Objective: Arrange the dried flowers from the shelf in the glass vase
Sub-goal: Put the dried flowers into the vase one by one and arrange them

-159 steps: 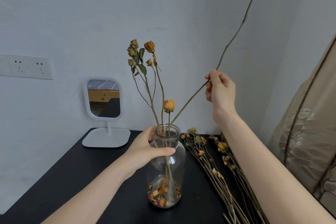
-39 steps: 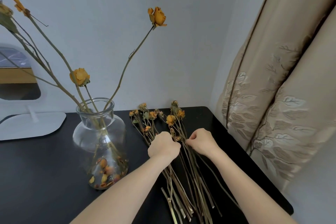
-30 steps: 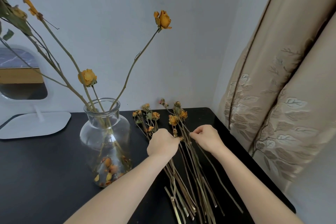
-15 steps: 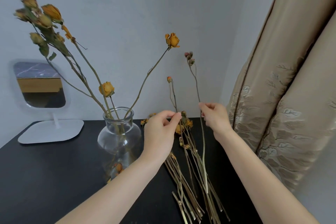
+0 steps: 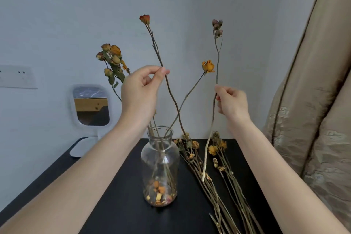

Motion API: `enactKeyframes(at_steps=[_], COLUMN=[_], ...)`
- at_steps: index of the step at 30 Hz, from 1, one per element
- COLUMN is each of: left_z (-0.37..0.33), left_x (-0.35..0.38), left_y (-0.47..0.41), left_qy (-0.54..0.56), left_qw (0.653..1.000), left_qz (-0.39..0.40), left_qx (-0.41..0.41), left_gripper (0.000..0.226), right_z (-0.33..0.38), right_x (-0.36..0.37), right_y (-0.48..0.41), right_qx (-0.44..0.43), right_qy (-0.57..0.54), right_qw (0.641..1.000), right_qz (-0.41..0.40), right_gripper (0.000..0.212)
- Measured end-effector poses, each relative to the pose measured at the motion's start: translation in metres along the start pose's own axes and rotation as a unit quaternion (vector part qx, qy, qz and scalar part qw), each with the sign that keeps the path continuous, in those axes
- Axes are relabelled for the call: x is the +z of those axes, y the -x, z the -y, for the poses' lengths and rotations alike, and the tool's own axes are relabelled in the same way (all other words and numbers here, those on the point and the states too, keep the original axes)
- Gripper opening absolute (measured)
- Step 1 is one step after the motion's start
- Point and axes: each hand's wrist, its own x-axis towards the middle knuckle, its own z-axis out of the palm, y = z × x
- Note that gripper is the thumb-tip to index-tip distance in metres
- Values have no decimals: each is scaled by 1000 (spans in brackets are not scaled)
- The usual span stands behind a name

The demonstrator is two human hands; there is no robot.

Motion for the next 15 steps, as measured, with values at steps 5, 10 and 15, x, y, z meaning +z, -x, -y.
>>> enactKeyframes(at_steps=[5, 10, 15], left_z=[5, 7, -3], left_x=[-16, -27, -34], left_y=[-14, -13, -19], left_qy=[-27, -52, -63], left_qw=[999, 996, 993], left_qz=[-46, -72, -78], left_qx=[9, 30, 69], left_gripper=[15, 15, 15], right_z=[12, 6, 2], right_x=[13, 20, 24], right_y=[2, 5, 6], right_qx=[-32, -27, -29], right_qy=[-32, -29, -25], right_qw=[999, 999, 999], right_qz=[7, 15, 18], right_gripper=[38, 38, 35])
